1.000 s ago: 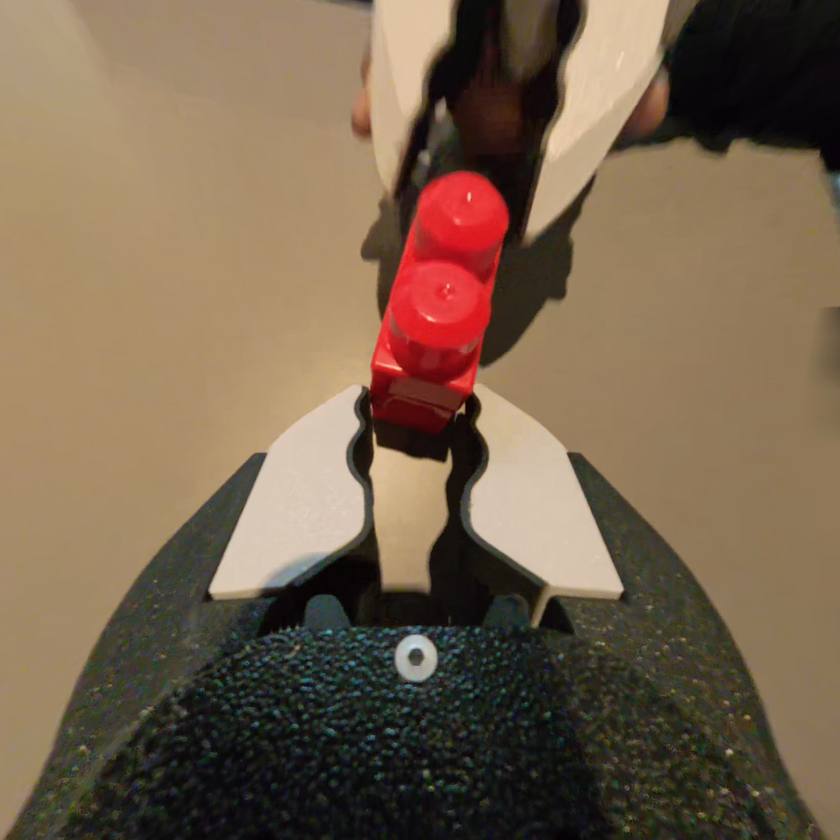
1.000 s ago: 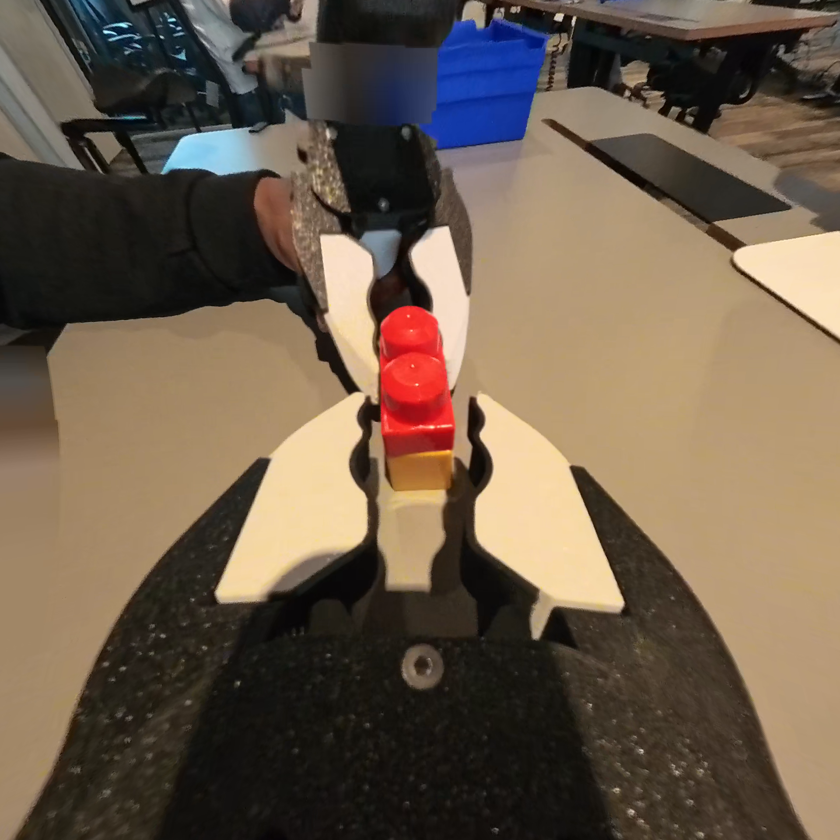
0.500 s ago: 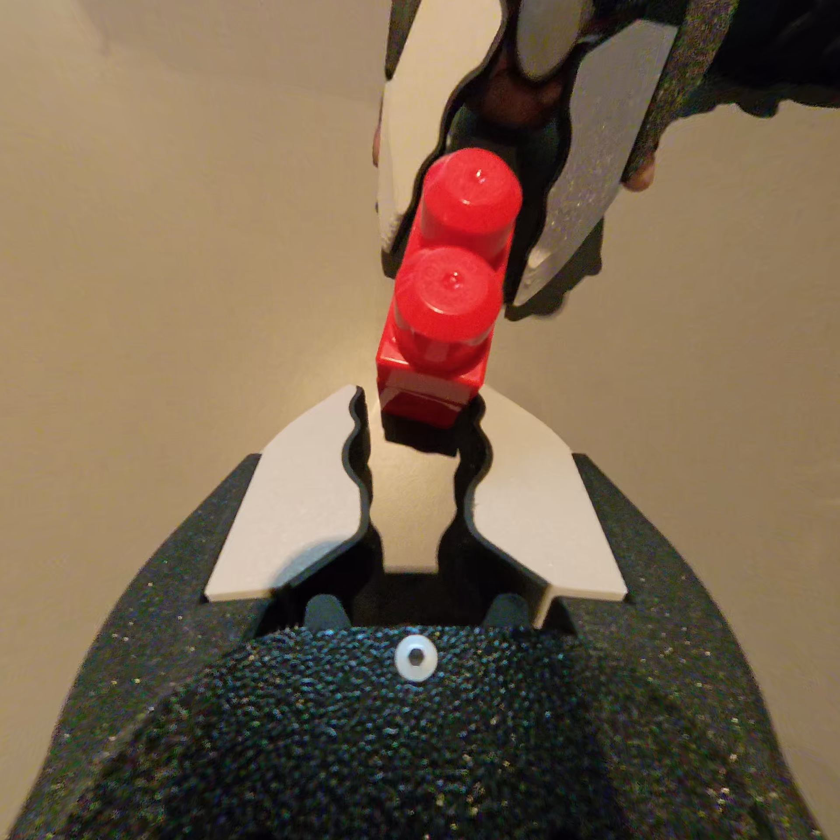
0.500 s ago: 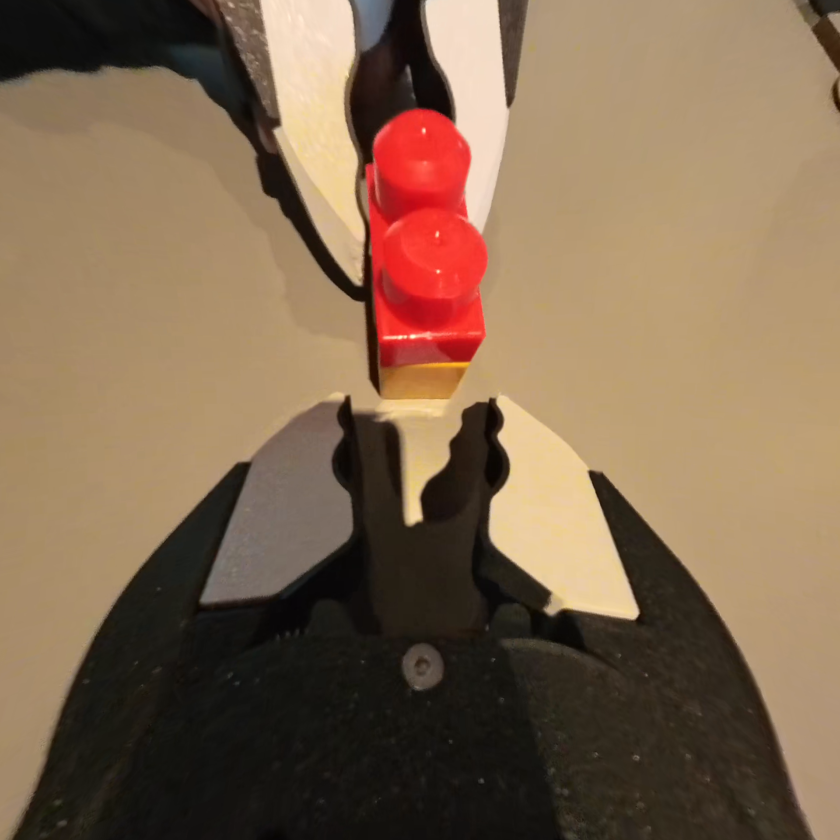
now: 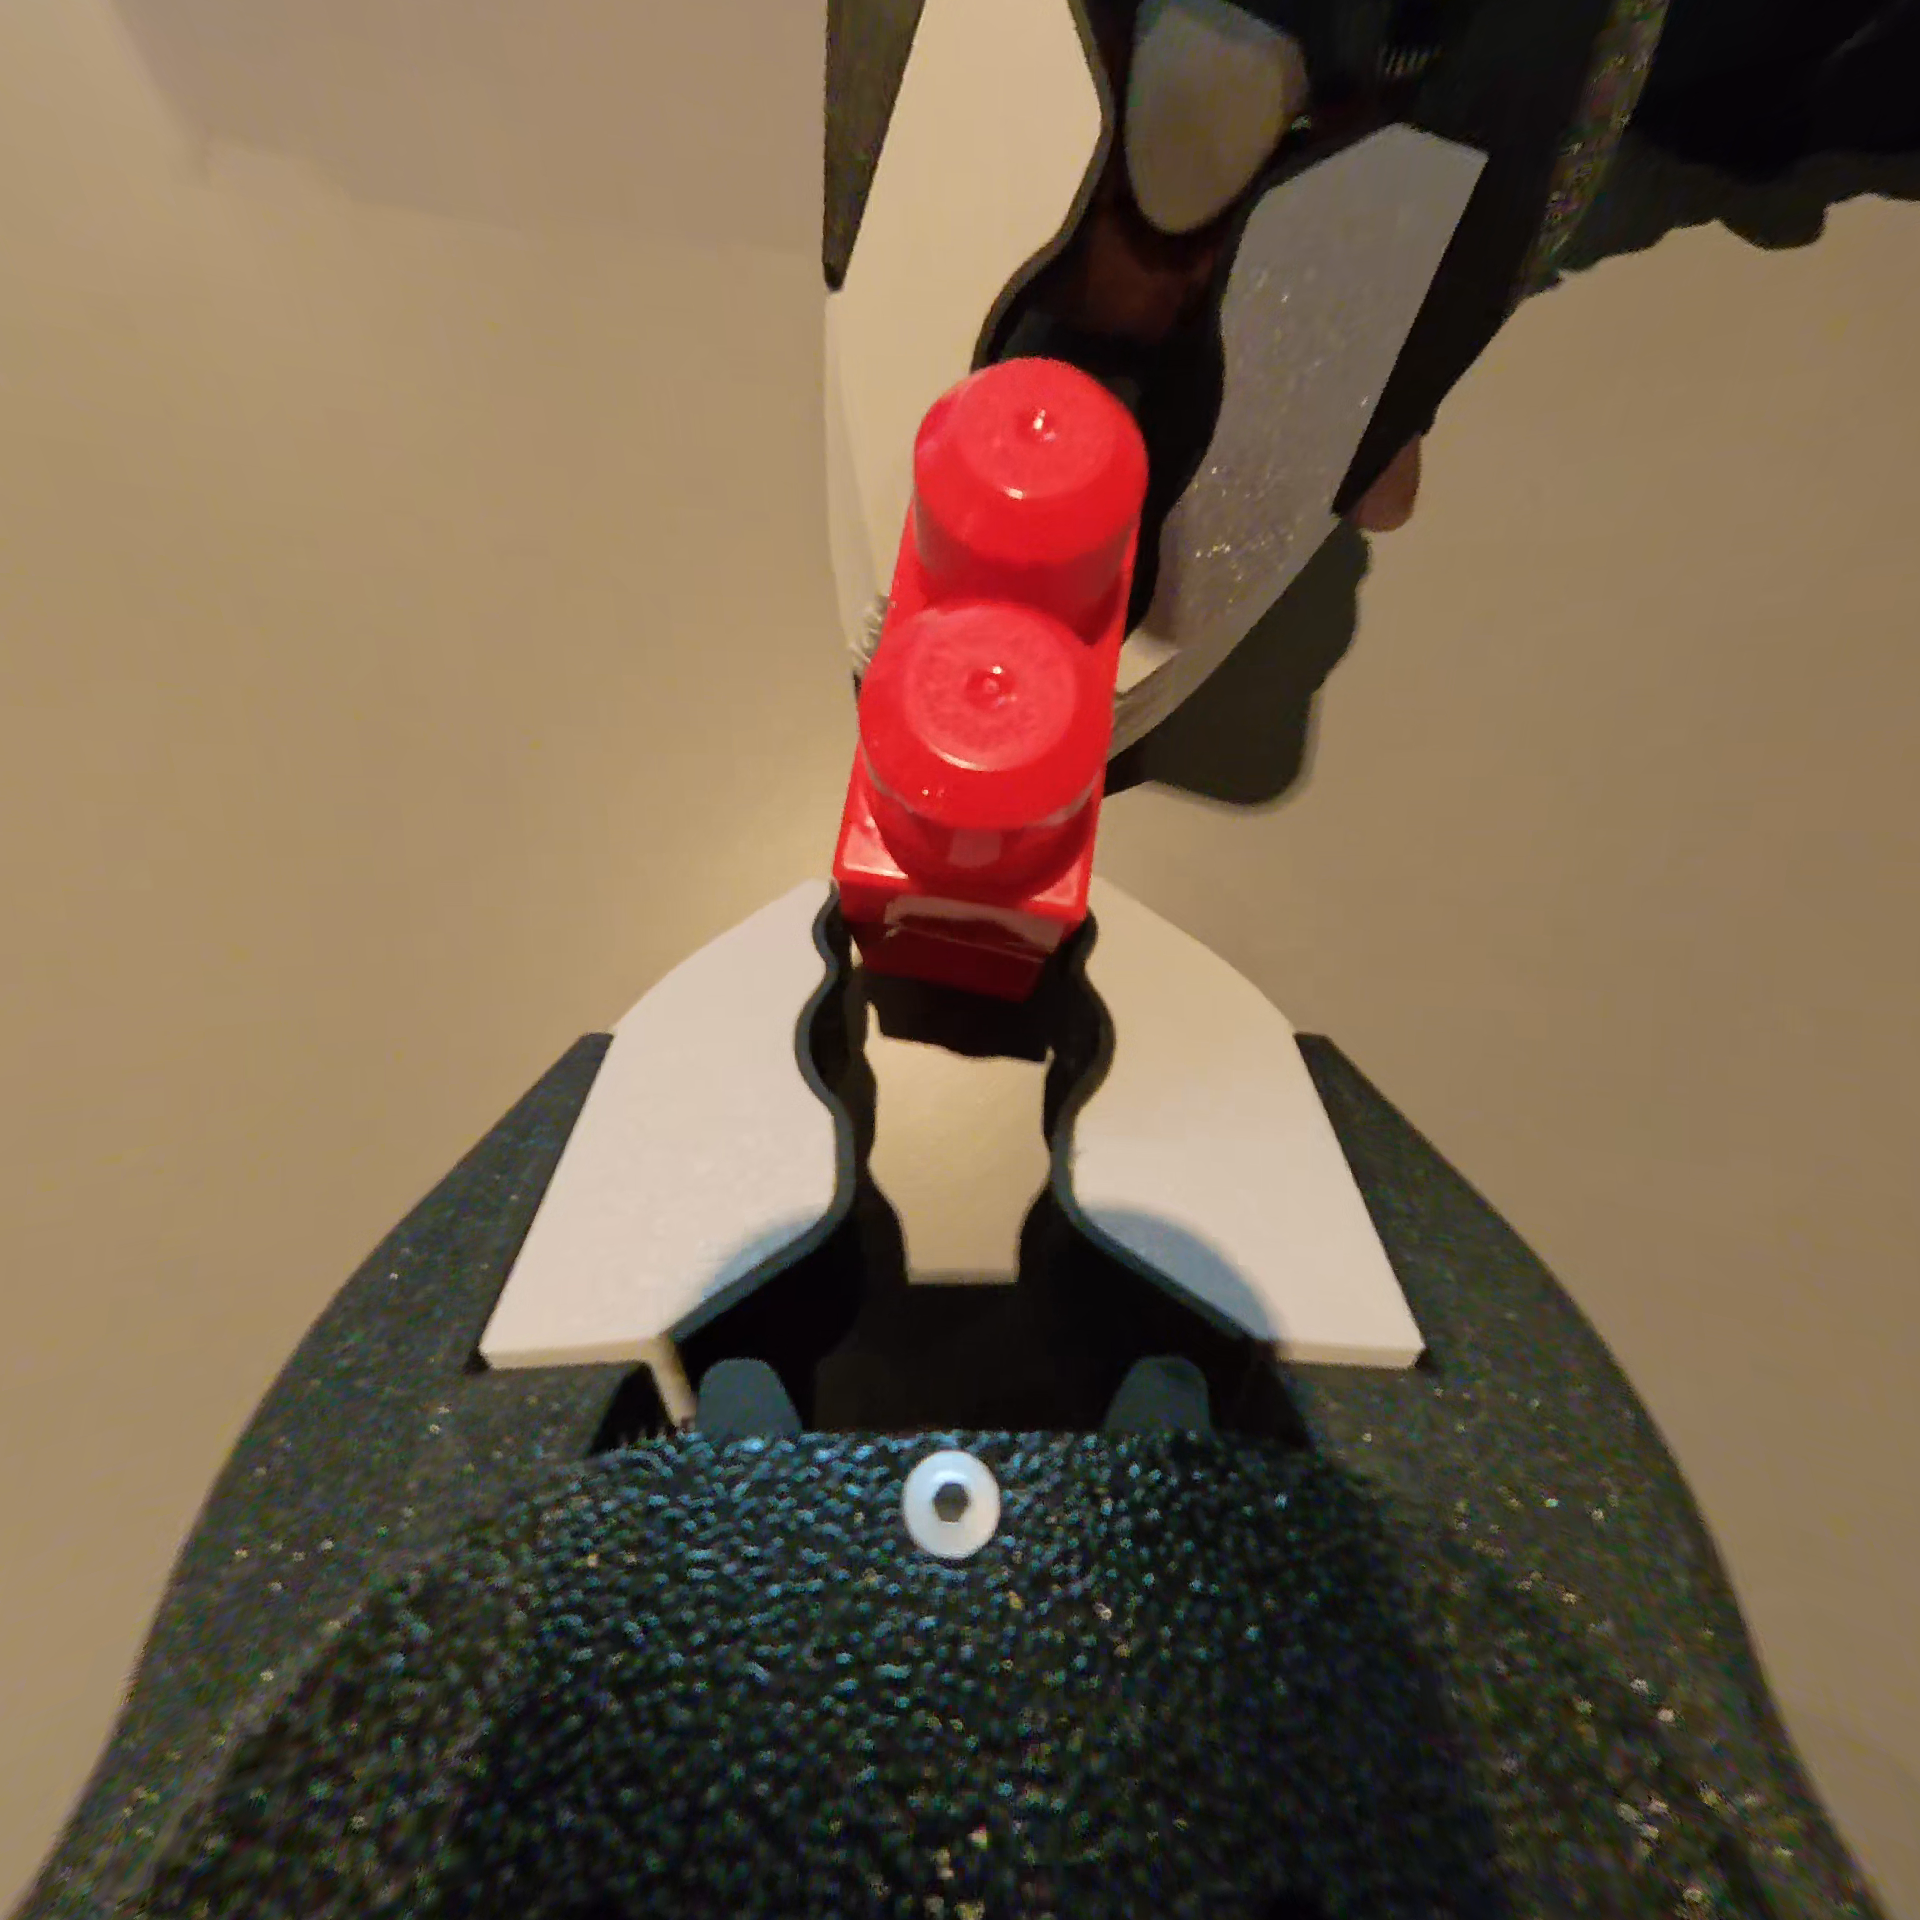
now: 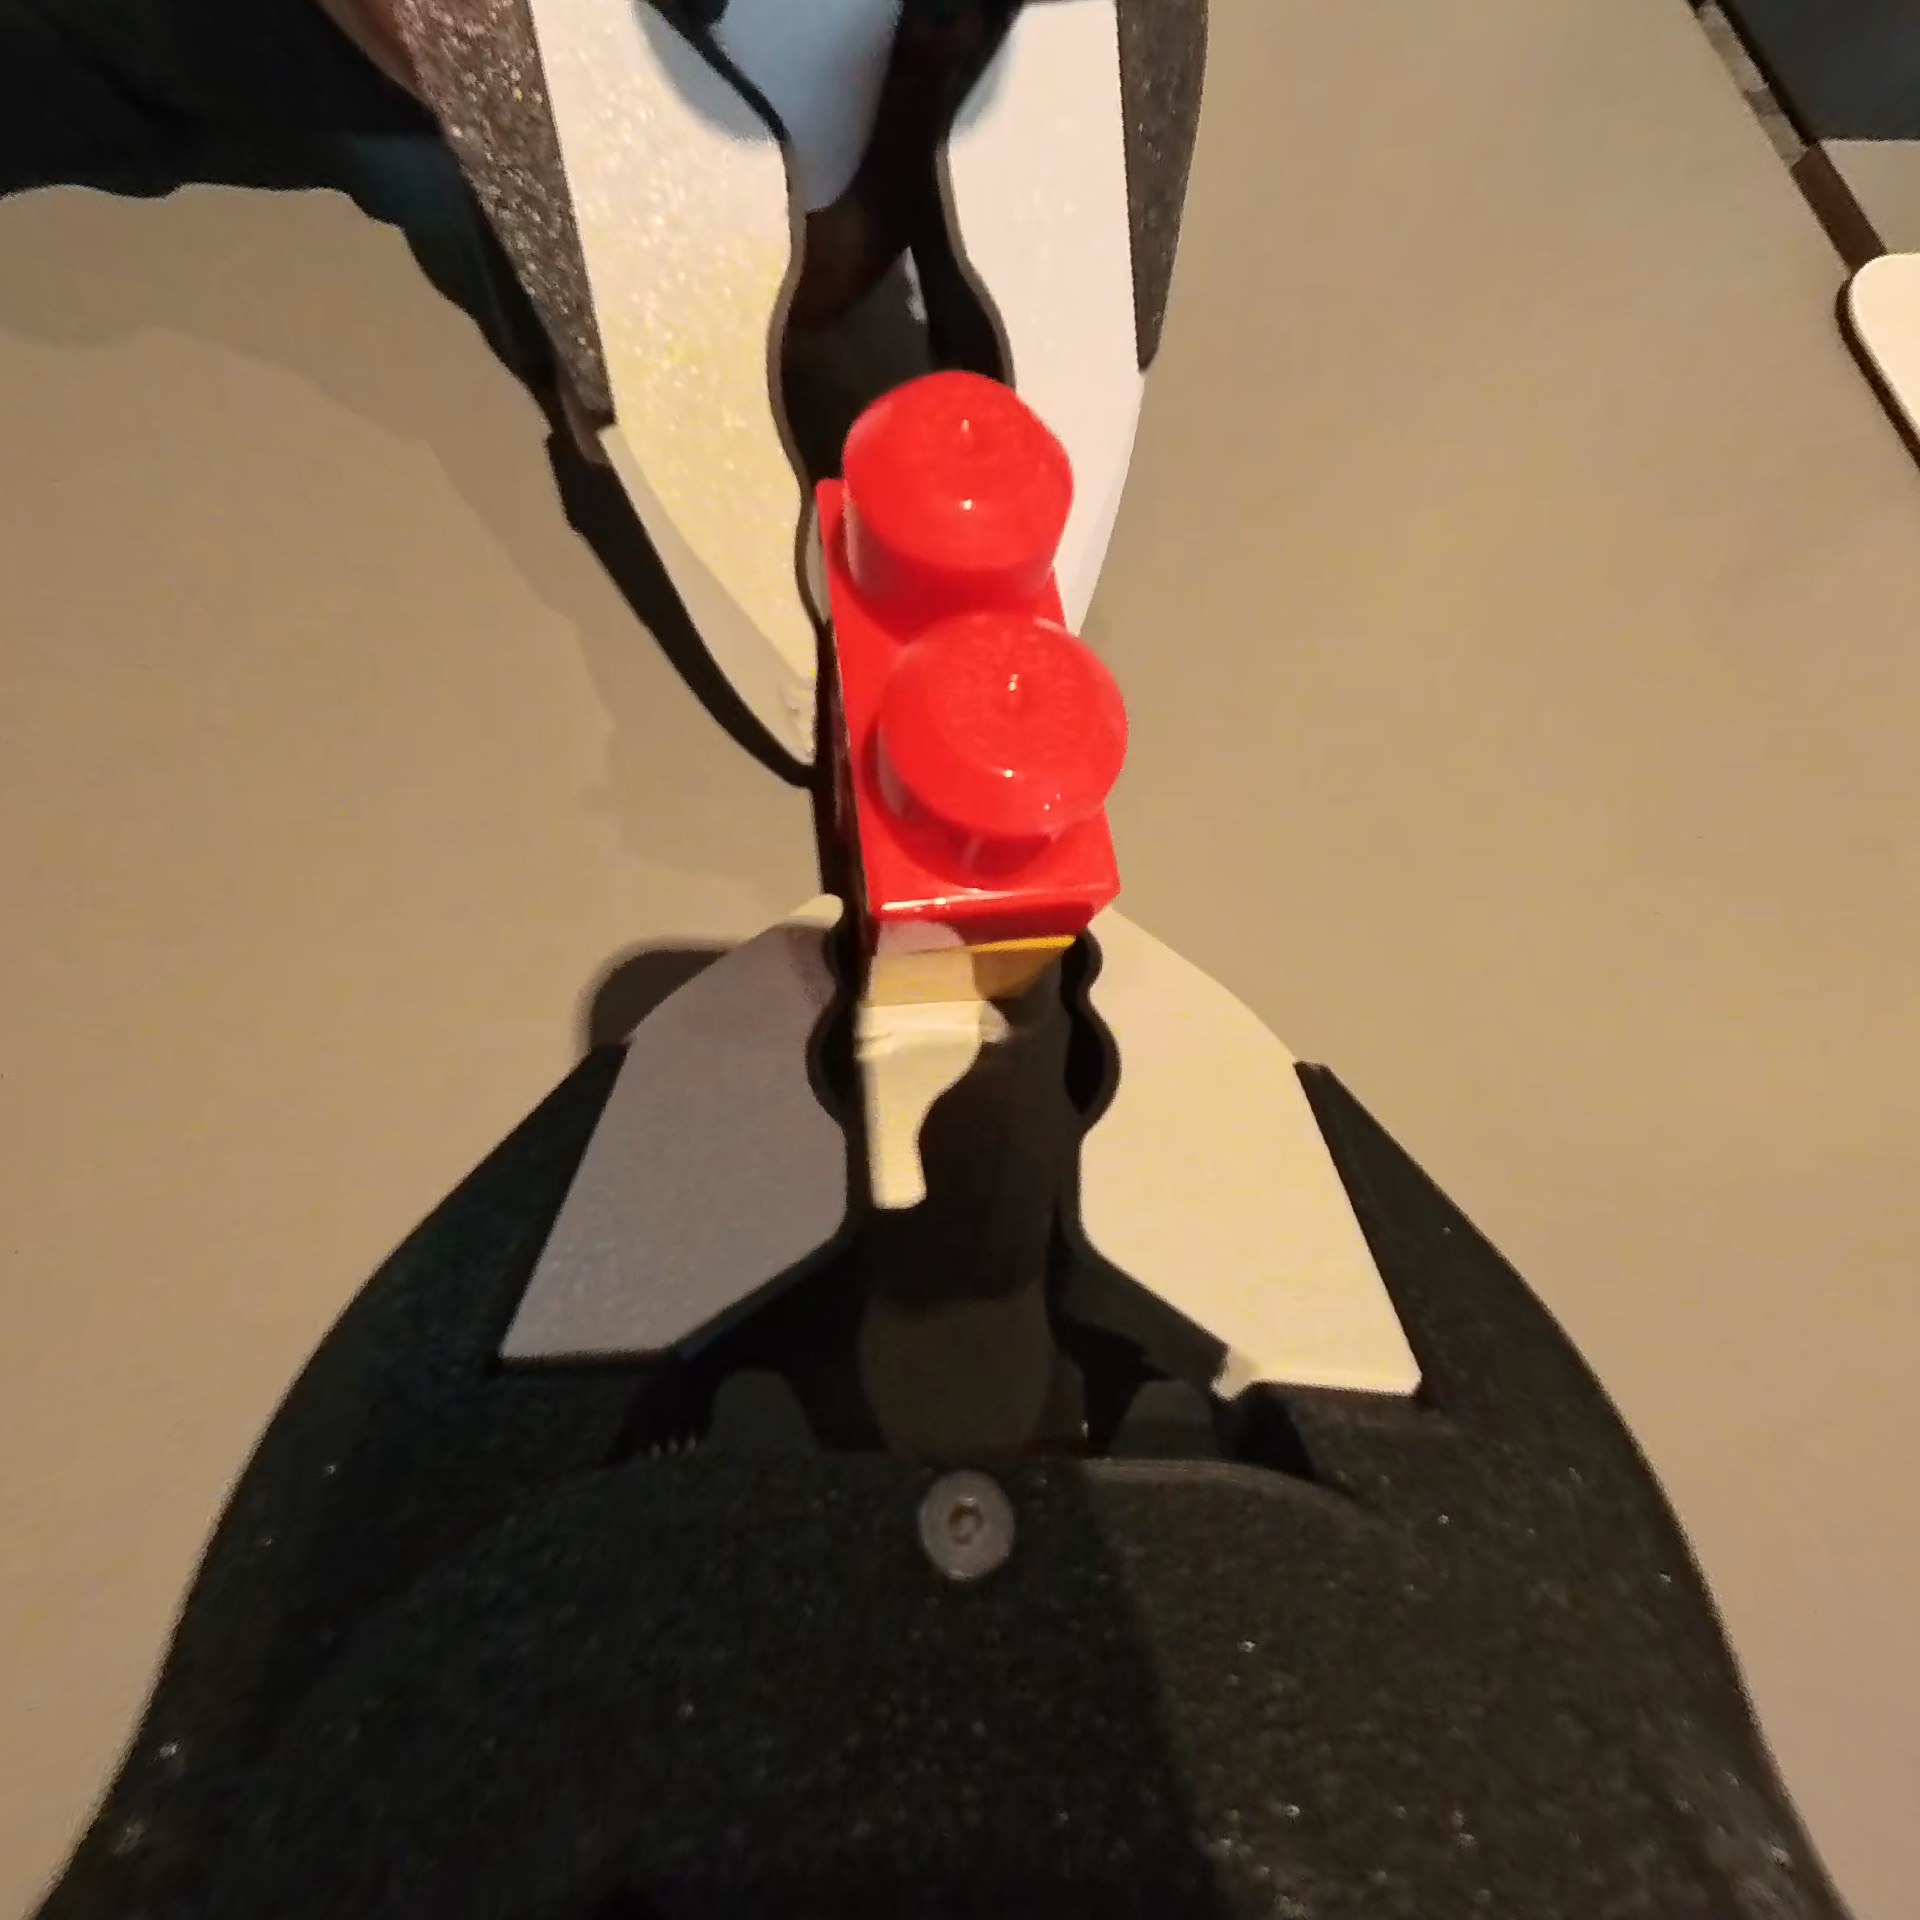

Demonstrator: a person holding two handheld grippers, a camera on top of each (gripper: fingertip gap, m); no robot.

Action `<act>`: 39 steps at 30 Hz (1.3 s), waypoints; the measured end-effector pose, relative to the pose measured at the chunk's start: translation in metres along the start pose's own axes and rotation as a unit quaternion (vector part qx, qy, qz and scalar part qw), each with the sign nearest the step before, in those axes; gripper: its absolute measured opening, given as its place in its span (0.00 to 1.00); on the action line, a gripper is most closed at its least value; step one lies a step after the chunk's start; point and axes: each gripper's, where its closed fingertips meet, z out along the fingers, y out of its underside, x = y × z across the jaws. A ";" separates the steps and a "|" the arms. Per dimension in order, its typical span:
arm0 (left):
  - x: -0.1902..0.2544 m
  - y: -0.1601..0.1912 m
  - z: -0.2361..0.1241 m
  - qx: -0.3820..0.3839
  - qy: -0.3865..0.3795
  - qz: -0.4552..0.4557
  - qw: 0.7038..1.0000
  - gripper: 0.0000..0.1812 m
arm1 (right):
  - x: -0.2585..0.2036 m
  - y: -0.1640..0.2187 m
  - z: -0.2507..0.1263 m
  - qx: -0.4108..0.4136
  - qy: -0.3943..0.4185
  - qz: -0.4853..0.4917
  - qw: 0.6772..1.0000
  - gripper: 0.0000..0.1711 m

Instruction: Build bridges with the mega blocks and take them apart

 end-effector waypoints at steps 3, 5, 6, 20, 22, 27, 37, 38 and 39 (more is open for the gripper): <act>0.000 -0.003 -0.005 0.002 -0.008 0.014 1.000 0.21 | 0.000 0.000 0.000 0.000 -0.003 0.002 1.000 0.22; 0.001 -0.010 -0.010 0.025 -0.009 0.024 0.999 0.21 | -0.002 0.000 0.000 0.000 -0.007 -0.002 1.000 0.22; 0.002 -0.016 -0.013 0.040 -0.009 0.028 0.999 0.22 | -0.003 -0.001 0.000 0.001 -0.010 -0.004 1.000 0.22; 0.025 -0.019 -0.013 0.040 0.051 0.039 0.997 0.20 | -0.023 -0.011 0.007 0.008 -0.058 -0.046 0.997 0.22; 0.025 -0.019 -0.013 0.039 0.050 0.040 0.997 0.20 | -0.023 -0.011 0.007 0.008 -0.063 -0.045 0.997 0.22; 0.026 -0.019 -0.013 0.037 0.052 0.044 0.997 0.20 | -0.025 -0.011 0.007 0.009 -0.077 -0.046 0.996 0.21; 0.029 -0.018 -0.013 0.035 0.059 0.052 0.996 0.20 | -0.030 -0.011 0.007 0.009 -0.106 -0.051 0.993 0.21; 0.030 -0.018 -0.013 0.035 0.059 0.052 0.996 0.20 | -0.030 -0.011 0.007 0.009 -0.107 -0.051 0.993 0.21; 0.030 -0.018 -0.013 0.035 0.060 0.052 0.996 0.20 | -0.030 -0.011 0.007 0.009 -0.108 -0.051 0.993 0.21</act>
